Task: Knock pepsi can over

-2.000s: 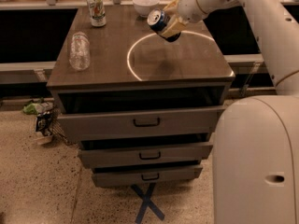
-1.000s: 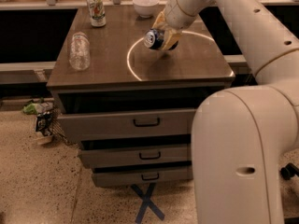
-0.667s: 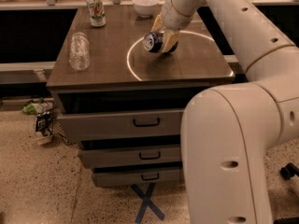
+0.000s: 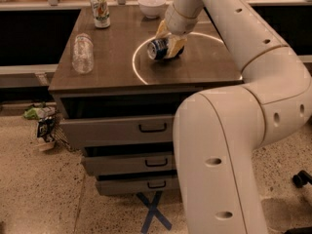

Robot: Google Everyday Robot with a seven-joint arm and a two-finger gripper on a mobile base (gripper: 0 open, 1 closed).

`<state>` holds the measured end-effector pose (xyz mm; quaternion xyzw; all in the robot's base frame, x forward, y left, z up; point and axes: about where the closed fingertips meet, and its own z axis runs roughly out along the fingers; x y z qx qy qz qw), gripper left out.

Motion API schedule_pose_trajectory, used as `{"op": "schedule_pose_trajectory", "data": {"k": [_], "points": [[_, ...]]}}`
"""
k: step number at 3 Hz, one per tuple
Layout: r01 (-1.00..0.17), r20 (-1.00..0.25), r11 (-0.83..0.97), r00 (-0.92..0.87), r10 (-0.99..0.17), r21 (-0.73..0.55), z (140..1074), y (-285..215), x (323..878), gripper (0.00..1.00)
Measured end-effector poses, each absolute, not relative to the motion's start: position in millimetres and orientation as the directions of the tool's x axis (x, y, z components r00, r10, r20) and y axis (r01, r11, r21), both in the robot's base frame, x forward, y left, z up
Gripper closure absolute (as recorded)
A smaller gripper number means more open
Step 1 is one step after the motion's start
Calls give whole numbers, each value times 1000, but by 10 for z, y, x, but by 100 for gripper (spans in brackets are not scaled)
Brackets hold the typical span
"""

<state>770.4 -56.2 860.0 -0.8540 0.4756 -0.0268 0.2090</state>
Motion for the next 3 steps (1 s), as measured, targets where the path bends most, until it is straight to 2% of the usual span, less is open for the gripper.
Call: {"op": "schedule_pose_trajectory", "data": {"k": [1,3], "points": [[-807,-156,-470,548,-822,-358,8570,-556,7685,1],[-876,-289,-278,405,-867,-393,8814,-842,7695,0]]}}
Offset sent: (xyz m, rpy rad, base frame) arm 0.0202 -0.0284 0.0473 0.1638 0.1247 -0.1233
